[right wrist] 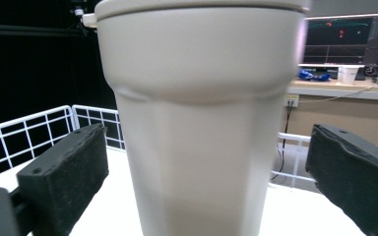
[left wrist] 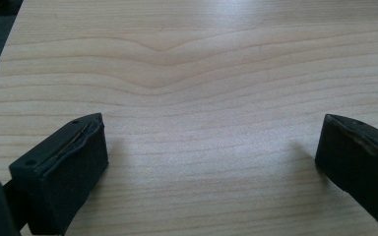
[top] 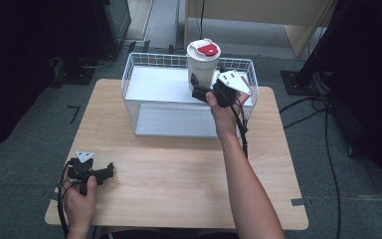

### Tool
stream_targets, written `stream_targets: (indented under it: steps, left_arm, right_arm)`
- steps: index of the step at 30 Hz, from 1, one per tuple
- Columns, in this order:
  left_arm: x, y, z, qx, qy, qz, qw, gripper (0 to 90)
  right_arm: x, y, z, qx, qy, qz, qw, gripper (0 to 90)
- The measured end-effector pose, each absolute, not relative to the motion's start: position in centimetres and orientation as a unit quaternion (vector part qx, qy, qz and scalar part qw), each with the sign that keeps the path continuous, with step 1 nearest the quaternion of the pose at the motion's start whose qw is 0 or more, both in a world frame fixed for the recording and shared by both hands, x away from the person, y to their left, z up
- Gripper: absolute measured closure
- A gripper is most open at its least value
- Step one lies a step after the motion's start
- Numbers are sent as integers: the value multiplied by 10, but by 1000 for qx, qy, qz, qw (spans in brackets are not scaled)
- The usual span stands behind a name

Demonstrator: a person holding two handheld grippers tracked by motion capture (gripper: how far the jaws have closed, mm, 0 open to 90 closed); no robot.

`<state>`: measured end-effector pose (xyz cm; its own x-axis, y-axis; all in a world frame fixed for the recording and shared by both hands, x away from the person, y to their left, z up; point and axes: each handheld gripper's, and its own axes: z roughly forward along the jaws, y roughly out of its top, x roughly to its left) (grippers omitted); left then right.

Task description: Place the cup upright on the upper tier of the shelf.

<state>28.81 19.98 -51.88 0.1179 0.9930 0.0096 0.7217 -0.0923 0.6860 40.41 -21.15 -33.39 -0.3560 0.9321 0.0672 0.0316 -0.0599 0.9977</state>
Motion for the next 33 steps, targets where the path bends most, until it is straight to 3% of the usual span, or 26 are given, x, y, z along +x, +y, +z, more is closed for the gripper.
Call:
stream_targets:
  steps: [33]
  left_arm:
    - [288, 200, -519, 697, 615, 248, 273, 0]
  right_arm:
    - [339, -266, -377, 435, 571, 579, 387, 0]
